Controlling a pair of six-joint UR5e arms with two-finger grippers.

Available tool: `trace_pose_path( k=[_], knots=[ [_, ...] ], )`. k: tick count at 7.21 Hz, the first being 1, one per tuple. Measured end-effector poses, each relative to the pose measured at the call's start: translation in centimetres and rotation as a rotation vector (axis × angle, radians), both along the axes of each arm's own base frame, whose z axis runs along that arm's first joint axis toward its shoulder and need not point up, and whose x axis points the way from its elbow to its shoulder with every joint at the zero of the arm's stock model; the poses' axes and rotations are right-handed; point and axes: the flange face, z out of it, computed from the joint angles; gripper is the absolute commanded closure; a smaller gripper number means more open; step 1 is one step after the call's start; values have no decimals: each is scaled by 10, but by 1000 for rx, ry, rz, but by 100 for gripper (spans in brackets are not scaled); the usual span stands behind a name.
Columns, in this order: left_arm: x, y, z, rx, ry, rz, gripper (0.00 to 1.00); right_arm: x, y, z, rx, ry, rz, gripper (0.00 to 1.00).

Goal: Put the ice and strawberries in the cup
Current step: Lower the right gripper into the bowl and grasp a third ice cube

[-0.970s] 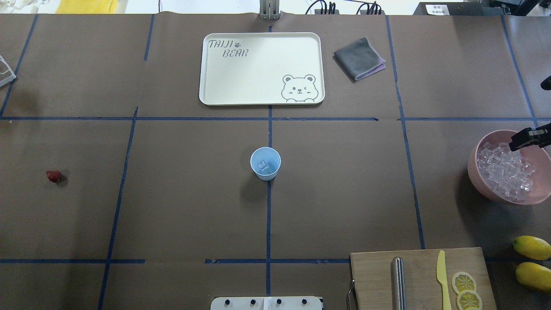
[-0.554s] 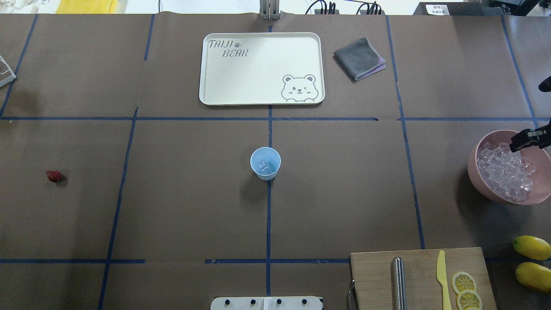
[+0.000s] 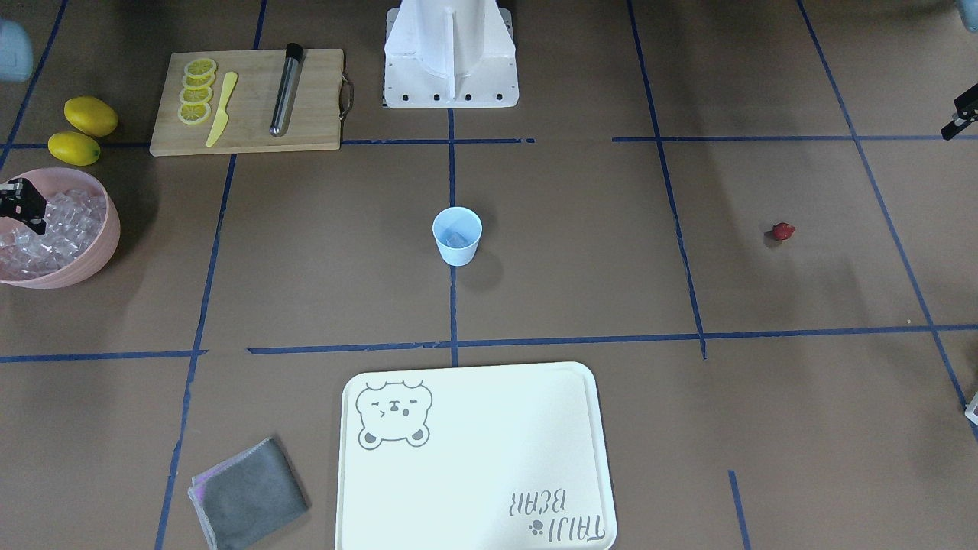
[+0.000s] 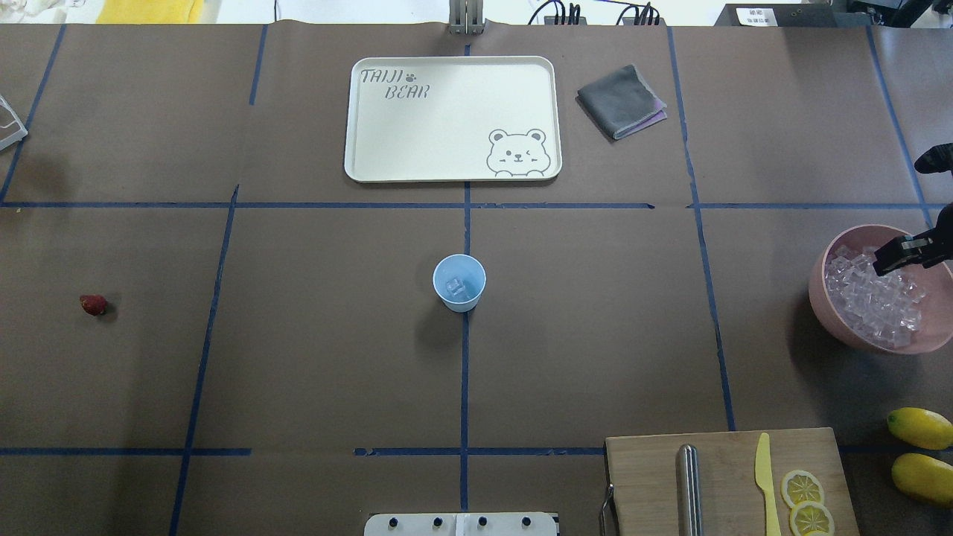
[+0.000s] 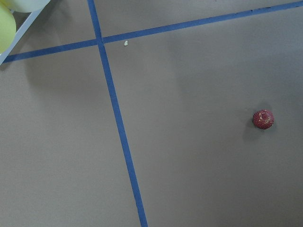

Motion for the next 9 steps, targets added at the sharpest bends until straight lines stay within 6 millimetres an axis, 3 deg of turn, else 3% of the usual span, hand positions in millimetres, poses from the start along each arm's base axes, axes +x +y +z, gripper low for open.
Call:
trace_pose_path(
  k=[3,9],
  knots=[
    [0,0,0,1,0,0,0,-13,3,7,-7,9,-31,28],
    [0,0,0,0,0,0,0,-16,3,18,-15,27,-40,35]
  ],
)
